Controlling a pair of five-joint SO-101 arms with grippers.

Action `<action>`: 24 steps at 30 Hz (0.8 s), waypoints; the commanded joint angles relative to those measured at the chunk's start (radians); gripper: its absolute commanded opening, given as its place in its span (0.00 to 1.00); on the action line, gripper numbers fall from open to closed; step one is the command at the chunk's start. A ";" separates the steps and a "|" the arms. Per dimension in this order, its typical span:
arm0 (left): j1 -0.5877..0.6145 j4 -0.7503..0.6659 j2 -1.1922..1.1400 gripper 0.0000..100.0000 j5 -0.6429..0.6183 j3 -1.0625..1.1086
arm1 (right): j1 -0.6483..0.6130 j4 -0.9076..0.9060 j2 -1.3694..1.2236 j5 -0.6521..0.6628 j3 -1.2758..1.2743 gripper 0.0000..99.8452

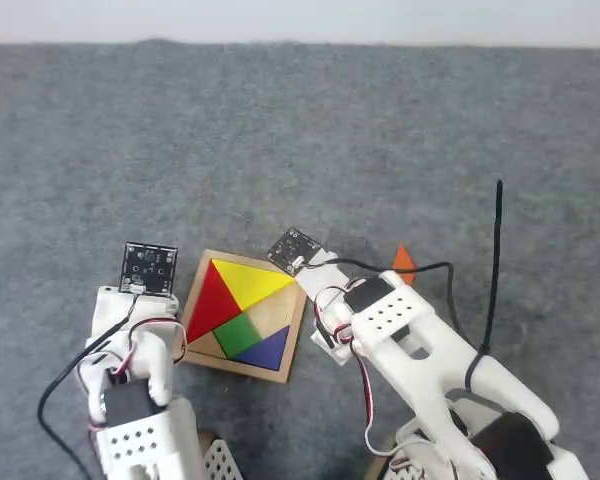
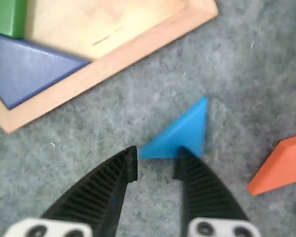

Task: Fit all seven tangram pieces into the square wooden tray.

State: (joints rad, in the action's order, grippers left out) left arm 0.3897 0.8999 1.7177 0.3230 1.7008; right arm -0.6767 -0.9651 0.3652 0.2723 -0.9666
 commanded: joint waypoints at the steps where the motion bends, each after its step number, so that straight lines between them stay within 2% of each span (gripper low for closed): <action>1: -0.005 0.002 0.017 0.02 0.012 -0.012 | -0.007 0.019 0.044 0.157 -0.008 0.09; 6: -0.005 0.002 0.017 0.02 0.012 -0.012 | -0.005 0.013 0.047 0.384 -0.025 0.09; 10: -0.003 0.002 0.017 0.02 0.012 -0.012 | 0.044 0.010 0.056 0.549 -0.021 0.09; 12: -0.003 0.002 0.017 0.02 0.012 -0.012 | 0.077 0.010 0.058 0.585 -0.009 0.09; 15: -0.003 0.002 0.017 0.02 0.012 -0.012 | 0.096 -0.073 0.059 0.465 0.075 0.09; 19: -0.003 0.002 0.017 0.02 0.012 -0.012 | 0.104 -0.197 0.054 0.138 0.244 0.09; 21: -0.003 0.002 0.017 0.02 0.012 -0.012 | 0.101 -0.197 0.045 -0.028 0.279 0.09; 24: -0.003 0.002 0.017 0.02 0.012 -0.012 | 0.094 -0.140 0.045 -0.201 0.265 0.12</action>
State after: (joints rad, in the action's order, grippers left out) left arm 0.3897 0.8999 1.7177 0.3230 1.7008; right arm -0.5861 -1.1400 0.3836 0.2555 -0.7534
